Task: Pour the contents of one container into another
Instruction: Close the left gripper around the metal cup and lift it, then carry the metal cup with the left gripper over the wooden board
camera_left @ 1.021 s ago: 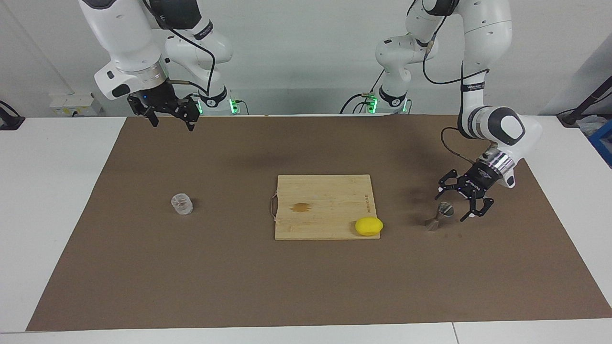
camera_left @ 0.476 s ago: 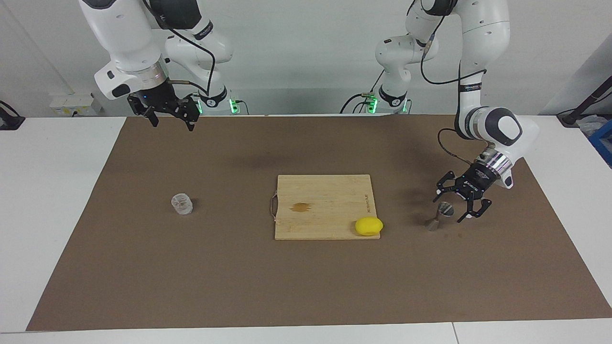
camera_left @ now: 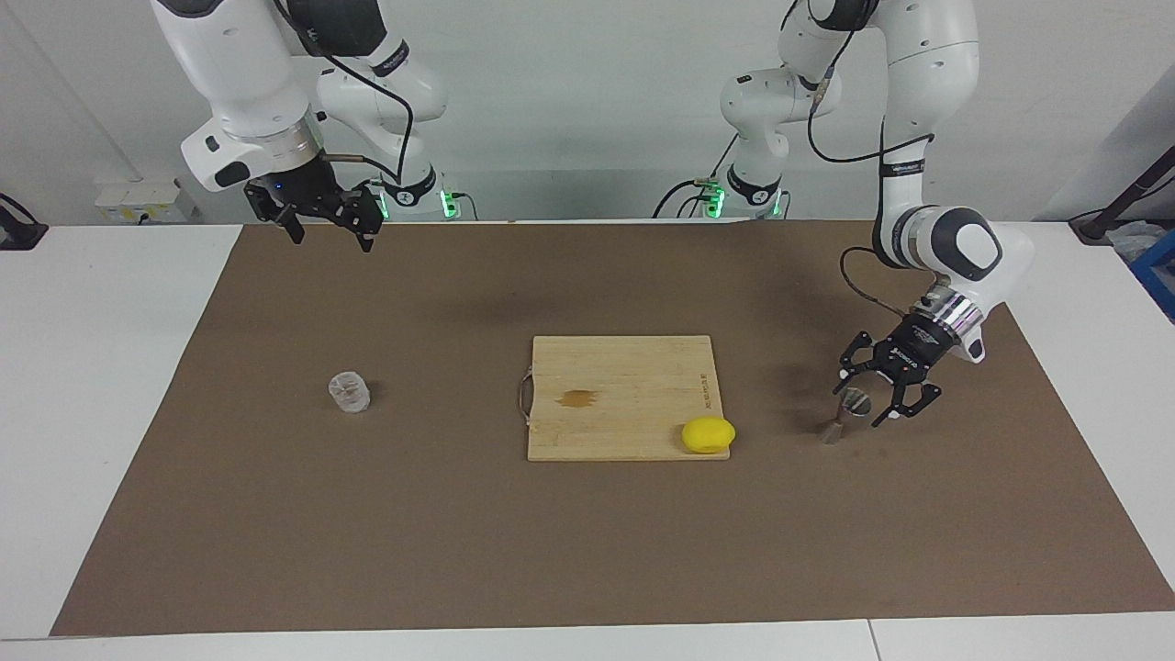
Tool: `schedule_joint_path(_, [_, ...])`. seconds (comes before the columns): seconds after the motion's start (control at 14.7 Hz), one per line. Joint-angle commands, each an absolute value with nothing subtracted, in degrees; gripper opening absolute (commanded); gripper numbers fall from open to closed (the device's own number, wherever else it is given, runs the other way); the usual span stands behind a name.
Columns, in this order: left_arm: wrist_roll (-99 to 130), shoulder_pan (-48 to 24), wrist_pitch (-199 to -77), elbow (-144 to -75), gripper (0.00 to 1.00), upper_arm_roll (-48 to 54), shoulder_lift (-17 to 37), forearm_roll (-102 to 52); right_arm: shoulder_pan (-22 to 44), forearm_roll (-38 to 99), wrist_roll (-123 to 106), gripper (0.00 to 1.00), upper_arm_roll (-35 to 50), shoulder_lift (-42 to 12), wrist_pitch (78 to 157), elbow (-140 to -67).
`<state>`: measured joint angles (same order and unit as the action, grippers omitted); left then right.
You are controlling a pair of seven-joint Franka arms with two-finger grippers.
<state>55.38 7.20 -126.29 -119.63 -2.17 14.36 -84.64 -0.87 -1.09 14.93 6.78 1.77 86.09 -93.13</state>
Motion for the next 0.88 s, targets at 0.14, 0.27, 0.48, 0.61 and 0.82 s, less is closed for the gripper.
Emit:
schedule_joint_path(0.14, [54.5,6.7,-126.0,-118.3,0.0,-2.6,14.7,-85.6,-1.5,0.1,13.4,1.0,6.8,3.3,87.4,-94.9])
schedule_joint_path(0.27, [55.5,6.6,-124.0,-117.2,0.0,-2.5,14.3,-85.6,-1.5,0.1,13.4,1.0,6.8,3.3,87.4,-94.9])
schedule_joint_path(0.48, [56.2,4.2,-123.9,-114.6,0.0,-1.4,13.0,-85.0,-1.6,0.1,13.4,1.0,6.8,3.3,87.4,-94.9])
schedule_joint_path(0.61, [58.0,2.4,-123.5,-113.7,0.0,-0.4,12.5,-85.0,-1.5,0.1,13.4,1.0,6.8,3.3,87.4,-94.9])
schedule_joint_path(0.82, [60.0,0.4,-124.4,-112.2,0.0,4.6,11.0,-85.2,-1.5,0.1,13.4,1.0,6.8,3.3,87.4,-94.9])
